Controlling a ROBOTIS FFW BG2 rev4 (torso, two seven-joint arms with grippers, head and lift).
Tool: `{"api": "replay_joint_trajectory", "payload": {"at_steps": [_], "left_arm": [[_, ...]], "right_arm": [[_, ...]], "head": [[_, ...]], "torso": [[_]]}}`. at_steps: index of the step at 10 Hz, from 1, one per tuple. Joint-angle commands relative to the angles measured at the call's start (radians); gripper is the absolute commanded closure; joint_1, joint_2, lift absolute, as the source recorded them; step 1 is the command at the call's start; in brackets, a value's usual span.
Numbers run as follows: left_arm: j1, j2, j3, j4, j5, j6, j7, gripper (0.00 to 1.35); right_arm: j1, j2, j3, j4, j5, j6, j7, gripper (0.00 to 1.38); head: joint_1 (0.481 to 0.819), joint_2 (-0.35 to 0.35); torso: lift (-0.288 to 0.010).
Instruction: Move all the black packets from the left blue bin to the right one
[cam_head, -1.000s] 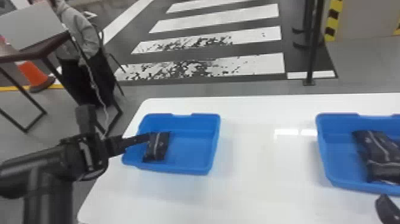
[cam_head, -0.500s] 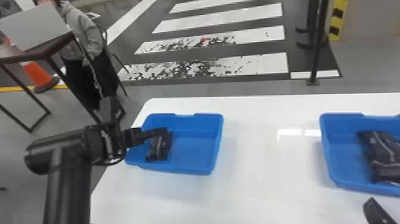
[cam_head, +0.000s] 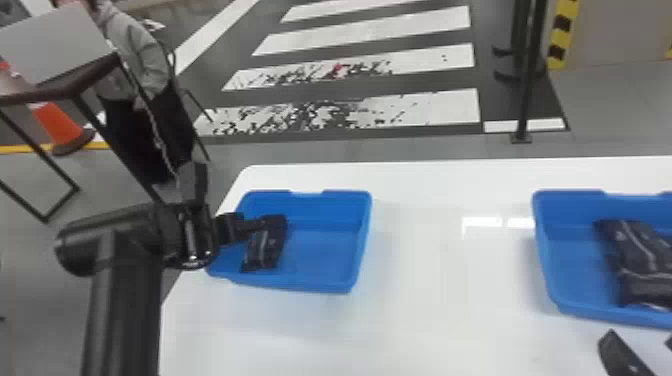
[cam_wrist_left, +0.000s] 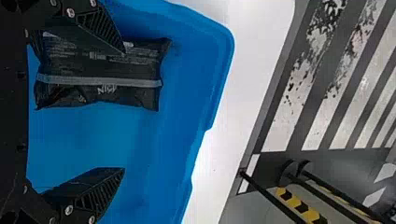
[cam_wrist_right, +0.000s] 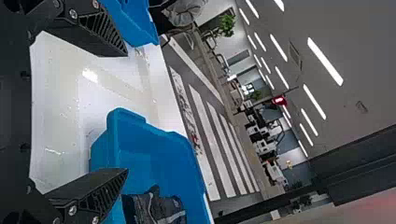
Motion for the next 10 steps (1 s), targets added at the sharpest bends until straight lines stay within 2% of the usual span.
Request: {"api": "replay_joint_trajectory", "payload": {"at_steps": [1, 4, 7, 10], "left_arm": [[-0.021, 0.015, -0.045, 0.045, 0.022, 0.003, 0.000, 0.15], [-0.025, -0.005, -0.013, 0.045, -0.070, 0.018, 0.006, 0.15], [-0.025, -0.005, -0.005, 0.045, -0.082, 0.037, 0.018, 0.15], [-0.028, -0.005, 0.003, 0.045, -0.084, 0.084, 0.064, 0.16]], "right_arm": [[-0.008, 0.002, 0.004, 0.008, -0.003, 0.003, 0.002, 0.15], [-0.008, 0.002, 0.004, 0.015, -0.017, 0.013, 0.010, 0.15], [-0.010, 0.002, 0.002, 0.025, -0.029, 0.025, 0.016, 0.15], [-0.025, 0.002, 0.004, 0.047, -0.037, 0.044, 0.030, 0.15]], "head": [[0.695, 0.324], [0.695, 0.313], [0.695, 0.342], [0.695, 0.350]], "torso": [[-0.138], [-0.138], [-0.138], [-0.138]]}}
